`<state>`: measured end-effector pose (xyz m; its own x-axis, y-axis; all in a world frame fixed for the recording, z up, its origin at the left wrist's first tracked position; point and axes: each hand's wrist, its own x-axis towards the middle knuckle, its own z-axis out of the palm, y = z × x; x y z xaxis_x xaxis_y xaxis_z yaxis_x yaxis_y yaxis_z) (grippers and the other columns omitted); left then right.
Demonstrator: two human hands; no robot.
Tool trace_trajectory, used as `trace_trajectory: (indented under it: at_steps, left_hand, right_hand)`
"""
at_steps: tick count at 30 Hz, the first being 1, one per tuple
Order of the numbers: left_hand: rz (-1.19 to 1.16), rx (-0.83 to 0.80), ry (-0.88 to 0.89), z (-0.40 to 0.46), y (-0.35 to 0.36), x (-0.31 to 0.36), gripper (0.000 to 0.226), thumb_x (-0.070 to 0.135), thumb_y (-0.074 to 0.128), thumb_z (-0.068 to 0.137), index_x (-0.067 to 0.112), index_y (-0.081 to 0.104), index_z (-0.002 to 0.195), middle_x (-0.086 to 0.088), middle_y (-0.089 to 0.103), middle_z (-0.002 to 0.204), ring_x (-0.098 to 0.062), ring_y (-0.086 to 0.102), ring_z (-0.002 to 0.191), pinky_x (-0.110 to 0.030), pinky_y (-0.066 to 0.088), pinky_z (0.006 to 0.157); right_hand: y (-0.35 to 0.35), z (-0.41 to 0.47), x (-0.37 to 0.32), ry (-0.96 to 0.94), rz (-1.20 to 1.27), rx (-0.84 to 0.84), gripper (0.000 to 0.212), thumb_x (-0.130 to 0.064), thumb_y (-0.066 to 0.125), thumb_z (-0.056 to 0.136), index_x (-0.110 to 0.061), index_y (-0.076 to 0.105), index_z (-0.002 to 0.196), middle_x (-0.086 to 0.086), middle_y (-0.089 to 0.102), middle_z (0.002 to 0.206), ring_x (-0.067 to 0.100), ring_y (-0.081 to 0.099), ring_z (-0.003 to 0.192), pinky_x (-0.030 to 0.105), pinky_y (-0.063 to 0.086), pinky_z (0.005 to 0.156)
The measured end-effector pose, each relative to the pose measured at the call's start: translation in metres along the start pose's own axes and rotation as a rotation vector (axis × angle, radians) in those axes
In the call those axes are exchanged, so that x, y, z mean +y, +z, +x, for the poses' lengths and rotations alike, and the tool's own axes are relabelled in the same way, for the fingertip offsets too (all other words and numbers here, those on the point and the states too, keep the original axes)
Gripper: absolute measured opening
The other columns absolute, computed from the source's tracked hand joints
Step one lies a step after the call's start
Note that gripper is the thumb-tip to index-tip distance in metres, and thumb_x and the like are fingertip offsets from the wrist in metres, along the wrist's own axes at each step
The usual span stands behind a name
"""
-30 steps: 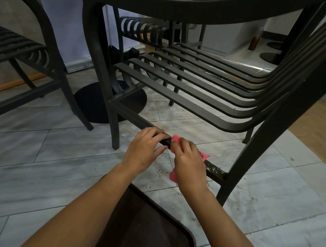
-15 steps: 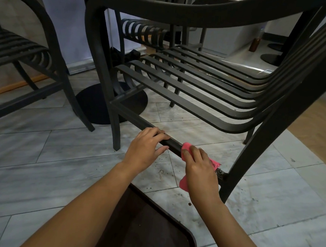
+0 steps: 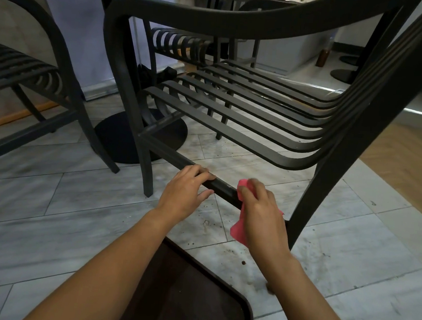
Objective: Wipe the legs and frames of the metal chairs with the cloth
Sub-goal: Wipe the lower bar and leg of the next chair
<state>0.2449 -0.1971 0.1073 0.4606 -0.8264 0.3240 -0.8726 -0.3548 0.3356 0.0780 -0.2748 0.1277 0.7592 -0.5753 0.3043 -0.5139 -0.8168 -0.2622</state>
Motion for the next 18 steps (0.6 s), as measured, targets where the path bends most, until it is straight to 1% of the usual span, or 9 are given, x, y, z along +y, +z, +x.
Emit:
trace_trajectory:
  at_steps: [1,4,6,9,12,14,16,18]
  left_hand:
    - [0.008,0.007,0.004,0.0,0.0,0.0,0.039,0.036,0.059,0.087,0.028,0.054,0.125,0.009,0.05,0.125,-0.008,0.04,0.122,-0.025,0.034,0.101]
    - [0.035,0.05,0.006,-0.004,0.0,0.0,0.043,0.037,0.061,0.086,0.026,0.053,0.126,0.008,0.049,0.128,-0.009,0.04,0.124,-0.026,0.035,0.103]
    - [0.043,0.067,-0.007,-0.007,0.001,0.0,0.045,0.038,0.061,0.086,0.026,0.052,0.128,0.008,0.048,0.13,-0.009,0.04,0.124,-0.027,0.037,0.102]
    - [0.048,0.08,-0.019,-0.01,0.003,0.001,0.045,0.037,0.062,0.086,0.025,0.052,0.128,0.007,0.049,0.131,-0.01,0.041,0.125,-0.027,0.037,0.101]
    - [0.035,0.101,-0.017,-0.009,0.003,0.001,0.044,0.035,0.063,0.085,0.024,0.054,0.126,0.006,0.051,0.128,-0.01,0.044,0.123,-0.026,0.038,0.099]
    - [0.026,0.112,-0.008,-0.009,0.003,0.0,0.042,0.034,0.065,0.084,0.024,0.056,0.124,0.006,0.053,0.124,-0.011,0.046,0.12,-0.027,0.04,0.097]
    - [0.023,0.108,-0.005,-0.008,0.003,-0.002,0.043,0.033,0.065,0.084,0.024,0.056,0.125,0.007,0.054,0.124,-0.011,0.046,0.12,-0.028,0.041,0.098]
    - [0.021,0.098,-0.007,-0.009,0.002,-0.003,0.044,0.034,0.065,0.084,0.026,0.054,0.126,0.007,0.052,0.126,-0.01,0.044,0.121,-0.028,0.04,0.1]
  right_hand:
    - [-0.003,0.004,-0.003,-0.008,0.007,0.008,0.079,0.0,0.082,0.039,-0.008,0.057,0.114,0.007,0.052,0.123,0.028,0.056,0.098,0.033,0.05,0.06]
    - [-0.009,0.019,-0.014,-0.025,0.011,0.013,0.071,-0.002,0.078,0.053,-0.011,0.051,0.117,0.004,0.05,0.124,0.026,0.052,0.1,0.031,0.049,0.067]
    - [-0.007,0.031,-0.021,-0.034,0.026,0.02,0.059,-0.002,0.075,0.062,-0.013,0.05,0.114,0.005,0.051,0.121,0.025,0.051,0.099,0.031,0.047,0.07]
    - [-0.001,0.044,-0.03,-0.05,0.027,0.034,0.042,-0.007,0.067,0.077,-0.012,0.051,0.115,0.006,0.051,0.122,0.024,0.051,0.1,0.028,0.042,0.073]
    - [0.01,0.046,-0.034,-0.049,-0.006,-0.022,0.035,-0.009,0.056,0.087,-0.009,0.049,0.121,0.007,0.048,0.124,0.025,0.05,0.104,0.03,0.043,0.078]
    - [0.018,0.042,-0.035,-0.057,-0.041,-0.034,0.034,-0.009,0.052,0.09,-0.006,0.049,0.123,0.012,0.05,0.124,0.03,0.052,0.103,0.035,0.045,0.08]
    - [0.025,0.038,-0.033,-0.068,-0.073,-0.044,0.037,-0.013,0.06,0.087,-0.002,0.052,0.121,0.016,0.053,0.121,0.034,0.056,0.1,0.04,0.048,0.08]
    - [0.026,0.034,-0.031,-0.078,-0.095,-0.083,0.047,-0.014,0.07,0.079,-0.001,0.052,0.121,0.018,0.053,0.121,0.035,0.056,0.1,0.042,0.049,0.082]
